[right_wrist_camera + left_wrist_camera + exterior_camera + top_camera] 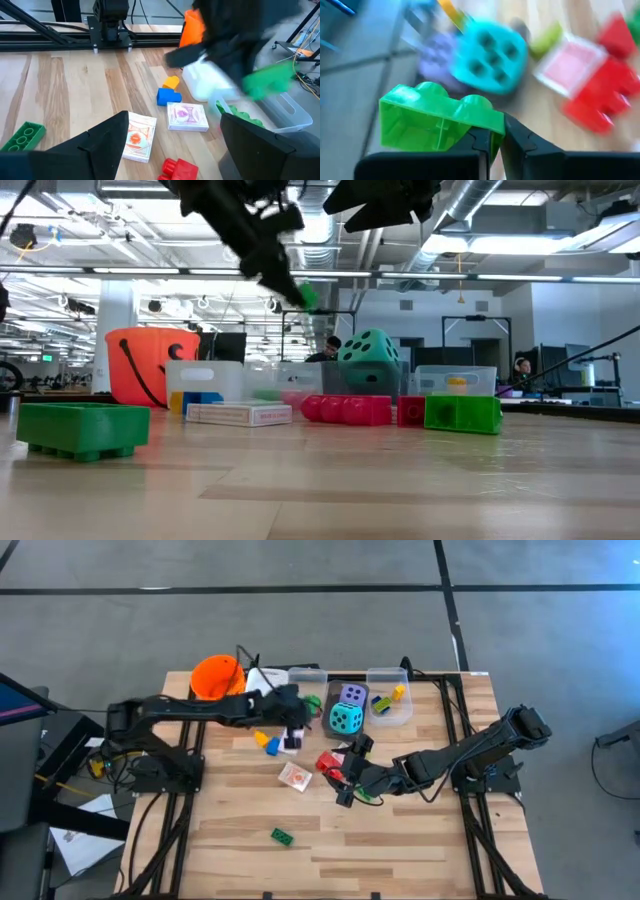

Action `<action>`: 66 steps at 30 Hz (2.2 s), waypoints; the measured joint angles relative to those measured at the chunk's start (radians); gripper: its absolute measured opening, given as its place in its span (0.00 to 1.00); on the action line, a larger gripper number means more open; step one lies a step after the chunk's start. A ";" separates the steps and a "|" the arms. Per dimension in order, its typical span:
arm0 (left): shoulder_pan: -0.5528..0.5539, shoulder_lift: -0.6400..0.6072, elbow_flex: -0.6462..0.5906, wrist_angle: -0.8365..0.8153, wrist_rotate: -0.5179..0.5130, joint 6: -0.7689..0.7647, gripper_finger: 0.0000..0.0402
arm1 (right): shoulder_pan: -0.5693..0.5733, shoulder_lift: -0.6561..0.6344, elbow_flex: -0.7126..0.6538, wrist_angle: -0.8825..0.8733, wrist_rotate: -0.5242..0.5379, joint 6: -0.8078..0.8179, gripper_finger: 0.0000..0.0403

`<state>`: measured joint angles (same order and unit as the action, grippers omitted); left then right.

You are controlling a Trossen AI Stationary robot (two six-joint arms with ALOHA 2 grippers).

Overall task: Pick & Place Toys
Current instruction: Put the top large green game piece into the left transparent bin, then put the orange playing card box into the white bin

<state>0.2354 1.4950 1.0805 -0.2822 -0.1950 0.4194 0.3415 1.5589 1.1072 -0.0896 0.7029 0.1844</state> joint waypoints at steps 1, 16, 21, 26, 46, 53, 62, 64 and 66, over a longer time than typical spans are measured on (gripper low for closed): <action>0.010 -0.016 0.000 0.031 0.000 0.010 0.04 | -0.001 0.000 0.000 0.000 0.000 0.000 0.77; 0.159 -0.044 0.000 0.220 0.011 0.045 0.12 | -0.001 0.000 0.000 0.015 0.000 0.036 0.77; 0.152 -0.044 0.000 0.223 0.016 0.044 0.19 | -0.001 0.000 0.000 0.015 0.000 0.036 0.77; 0.138 -0.044 0.000 0.211 0.015 0.016 0.25 | -0.001 0.000 0.000 0.015 0.000 0.035 0.77; 0.060 -0.044 0.000 -0.251 0.246 -0.124 0.46 | -0.001 0.000 0.000 0.014 -0.034 0.039 0.77; -0.067 -0.045 -0.042 -0.339 0.256 -0.273 0.47 | -0.001 0.000 0.000 0.012 -0.034 0.052 0.77; -0.225 -0.045 -0.176 -0.269 0.256 -0.348 0.47 | 0.021 0.001 0.000 -0.016 -0.051 0.054 0.77; -0.257 -0.045 -0.202 -0.210 0.256 -0.349 0.47 | 0.032 0.001 0.000 -0.013 -0.048 0.055 0.77; -0.283 -0.045 -0.231 -0.131 0.256 -0.336 0.47 | 0.040 0.001 0.000 -0.006 -0.048 0.055 0.77</action>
<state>-0.0476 1.4502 0.8496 -0.4129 0.0612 0.0833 0.3812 1.5597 1.1072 -0.0956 0.6552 0.2398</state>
